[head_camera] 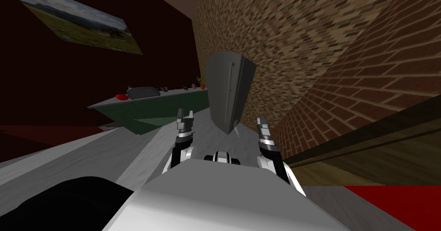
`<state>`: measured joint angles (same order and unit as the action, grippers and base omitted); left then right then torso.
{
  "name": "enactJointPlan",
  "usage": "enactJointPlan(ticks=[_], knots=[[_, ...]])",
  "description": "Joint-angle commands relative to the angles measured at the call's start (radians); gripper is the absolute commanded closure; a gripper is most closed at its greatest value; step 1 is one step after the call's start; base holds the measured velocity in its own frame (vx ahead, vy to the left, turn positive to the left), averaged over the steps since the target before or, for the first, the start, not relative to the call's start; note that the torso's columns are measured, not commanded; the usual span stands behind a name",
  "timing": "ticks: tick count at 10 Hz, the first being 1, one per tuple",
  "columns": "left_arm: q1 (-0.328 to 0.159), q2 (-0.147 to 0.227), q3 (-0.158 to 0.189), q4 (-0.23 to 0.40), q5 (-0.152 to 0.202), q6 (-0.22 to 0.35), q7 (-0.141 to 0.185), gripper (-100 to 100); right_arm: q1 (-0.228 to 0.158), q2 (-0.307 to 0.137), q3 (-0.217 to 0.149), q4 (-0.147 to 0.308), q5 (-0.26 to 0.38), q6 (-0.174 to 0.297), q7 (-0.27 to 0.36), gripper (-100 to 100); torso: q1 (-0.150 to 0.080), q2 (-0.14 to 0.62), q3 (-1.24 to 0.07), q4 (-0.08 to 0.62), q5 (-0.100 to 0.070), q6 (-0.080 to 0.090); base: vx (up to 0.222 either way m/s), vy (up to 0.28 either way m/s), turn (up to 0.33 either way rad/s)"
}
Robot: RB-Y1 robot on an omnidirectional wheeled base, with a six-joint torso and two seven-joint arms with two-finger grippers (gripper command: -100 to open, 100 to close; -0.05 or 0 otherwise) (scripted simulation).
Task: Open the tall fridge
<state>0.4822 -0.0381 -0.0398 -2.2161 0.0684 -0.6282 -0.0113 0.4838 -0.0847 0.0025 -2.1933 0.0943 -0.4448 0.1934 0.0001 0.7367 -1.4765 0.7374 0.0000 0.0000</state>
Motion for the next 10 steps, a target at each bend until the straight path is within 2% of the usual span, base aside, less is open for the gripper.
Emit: enactJointPlan(ticks=[1, 3, 4, 6, 7, 9, 10], knots=[[0.0, 0.0, 0.0, 0.0, 0.0, 0.0, 0.0, 0, -0.057, -0.043, -0.032, 0.021, 0.07, -0.051, 0.059, -100, 0.0, 0.0, 0.0, 0.0, 0.0, 0.0, 0.053, 0.013, -0.024], [0.0, 0.0, 0.0, 0.0, 0.0, 0.0, 0.0, 0, -0.111, -0.061, -0.062, 0.038, 0.132, -0.1, 0.117, -100, 0.0, 0.001, 0.0, 0.0, 0.0, 0.0, 0.06, 0.017, -0.034], [0.0, 0.0, 0.0, 0.0, 0.0, 0.0, 0.0, 0, -0.111, -0.061, -0.062, 0.038, 0.141, -0.1, 0.117, -100, 0.0, 0.001, 0.0, 0.001, 0.0, 0.0, 0.045, 0.013, -0.005], [0.0, 0.0, 0.0, 0.0, 0.0, 0.0, 0.0, 0, -0.174, -0.074, -0.097, 0.055, 0.211, -0.157, 0.182, -100, 0.0, 0.002, 0.001, 0.001, 0.0, 0.0, 0.052, 0.006, -0.03], [0.0, 0.0, 0.0, 0.0, 0.0, 0.0, 0.0, 0, -0.174, -0.074, -0.097, 0.055, 0.224, -0.157, 0.184, -100, -0.001, 0.001, 0.0, 0.001, 0.0, 0.0, 0.046, 0.005, -0.012], [0.0, 0.0, 0.0, 0.0, 0.0, 0.0, 0.0, 0, -0.233, -0.087, -0.136, 0.074, 0.293, -0.221, 0.251, -100, 0.0, 0.001, 0.001, 0.001, 0.0, 0.0, 0.054, 0.014, -0.031], [0.0, 0.0, 0.0, 0.0, 0.0, 0.0, 0.0, 0, -0.243, -0.087, -0.136, 0.074, 0.315, -0.221, 0.259, -100, 0.0, 0.0, 0.0, 0.0, 0.0, 0.0, 0.049, 0.011, -0.013]])
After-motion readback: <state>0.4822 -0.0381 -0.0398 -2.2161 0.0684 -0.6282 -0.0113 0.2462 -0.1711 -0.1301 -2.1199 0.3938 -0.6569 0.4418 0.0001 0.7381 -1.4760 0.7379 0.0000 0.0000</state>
